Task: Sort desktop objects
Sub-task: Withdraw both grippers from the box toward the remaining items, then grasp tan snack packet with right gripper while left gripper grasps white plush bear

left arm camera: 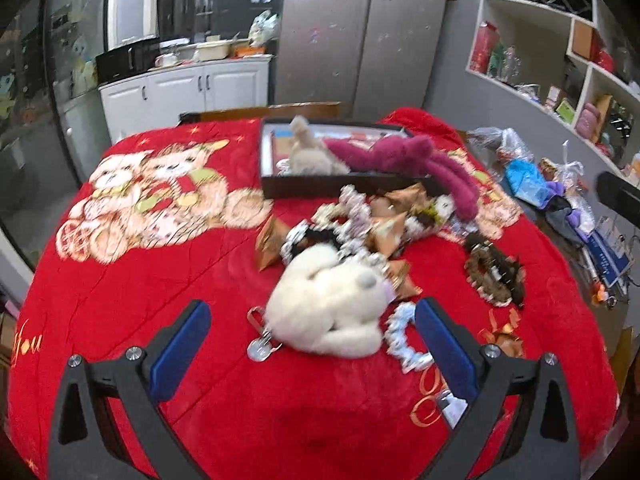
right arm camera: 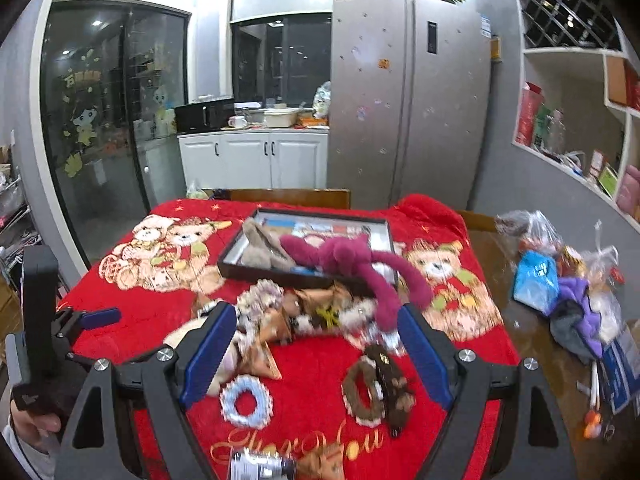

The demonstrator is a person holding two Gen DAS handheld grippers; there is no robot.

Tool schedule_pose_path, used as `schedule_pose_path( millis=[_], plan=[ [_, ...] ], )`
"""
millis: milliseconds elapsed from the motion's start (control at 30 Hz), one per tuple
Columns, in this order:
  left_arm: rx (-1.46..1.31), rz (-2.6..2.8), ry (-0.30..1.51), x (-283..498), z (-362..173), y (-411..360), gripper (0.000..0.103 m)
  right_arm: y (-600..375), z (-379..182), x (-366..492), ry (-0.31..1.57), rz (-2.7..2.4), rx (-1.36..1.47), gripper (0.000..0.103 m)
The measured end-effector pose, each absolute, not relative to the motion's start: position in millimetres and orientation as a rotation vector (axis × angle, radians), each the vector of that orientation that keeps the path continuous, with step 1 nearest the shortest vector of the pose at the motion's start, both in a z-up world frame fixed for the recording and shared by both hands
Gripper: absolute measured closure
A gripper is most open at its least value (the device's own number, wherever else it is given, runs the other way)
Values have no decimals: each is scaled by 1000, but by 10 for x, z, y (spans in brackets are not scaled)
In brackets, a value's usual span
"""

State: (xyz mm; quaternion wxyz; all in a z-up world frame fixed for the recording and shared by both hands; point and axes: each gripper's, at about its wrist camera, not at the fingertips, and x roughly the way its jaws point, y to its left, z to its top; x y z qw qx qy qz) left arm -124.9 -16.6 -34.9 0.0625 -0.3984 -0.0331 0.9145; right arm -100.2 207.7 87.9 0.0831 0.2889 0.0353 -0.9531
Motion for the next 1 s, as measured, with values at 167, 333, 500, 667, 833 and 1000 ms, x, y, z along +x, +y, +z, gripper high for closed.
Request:
schedule_pose_path(
  millis=[167, 333, 500, 667, 833, 1000],
  plan=[
    [-1230, 2767, -112, -1266, -436, -176, 0, 2206, 770, -921, 30, -2857, 911, 18],
    [-1253, 2750, -79, -1359, -578, -129, 0, 2326, 567, -893, -46, -2876, 971, 18],
    [-1300, 2688, -113, -1482, -783, -103, 0, 2472, 173, -844, -98, -2875, 1112, 18],
    [-1325, 2671, -76, -1553, -919, -46, 0, 2589, -174, -843, -149, -2852, 1242, 18],
    [-1340, 2659, -46, -1630, -1008, 1, 0, 2607, -433, -841, -165, -2822, 1306, 18],
    [-1371, 2649, -17, -1714, -1101, 33, 0, 2553, -622, -852, -157, -2778, 1348, 18]
  ],
)
